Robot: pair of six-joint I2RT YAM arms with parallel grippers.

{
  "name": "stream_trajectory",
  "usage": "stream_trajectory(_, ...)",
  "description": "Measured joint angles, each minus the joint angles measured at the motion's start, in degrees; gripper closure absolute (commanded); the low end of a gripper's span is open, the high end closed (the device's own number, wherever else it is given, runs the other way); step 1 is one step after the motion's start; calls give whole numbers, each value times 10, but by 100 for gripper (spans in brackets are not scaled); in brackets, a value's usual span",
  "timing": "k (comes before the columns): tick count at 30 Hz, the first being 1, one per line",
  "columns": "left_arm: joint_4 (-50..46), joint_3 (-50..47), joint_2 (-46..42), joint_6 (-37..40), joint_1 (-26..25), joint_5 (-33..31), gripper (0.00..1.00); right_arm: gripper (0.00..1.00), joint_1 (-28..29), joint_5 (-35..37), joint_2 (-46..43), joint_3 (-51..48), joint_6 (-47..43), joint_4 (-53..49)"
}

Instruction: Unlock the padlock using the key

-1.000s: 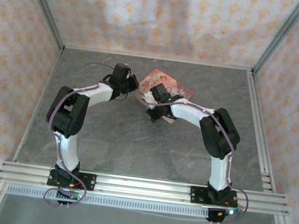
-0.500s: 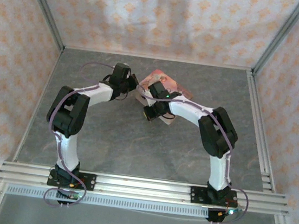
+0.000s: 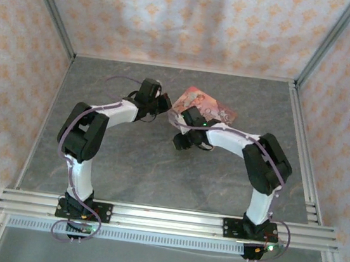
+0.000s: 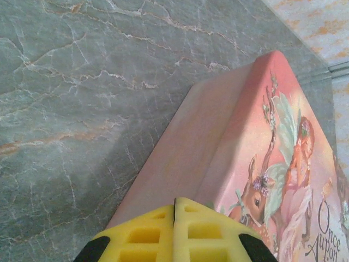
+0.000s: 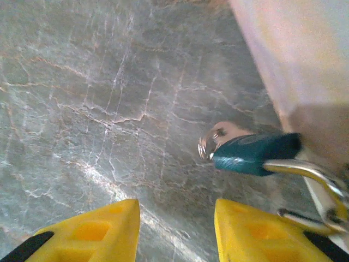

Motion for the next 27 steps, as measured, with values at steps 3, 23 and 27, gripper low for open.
stream_trajectory(3,-6,-5,0,-5,1,1,99,63,-12,-4,-33,-5,22,-1)
stream_trajectory(23,-99,-22,-65,2,-7,10,64,62,7,112,-183,-149,120,33)
stream_trajectory(27,-103,-50,-119,8,-11,1,63,60,3,129,-197,-150,144,37)
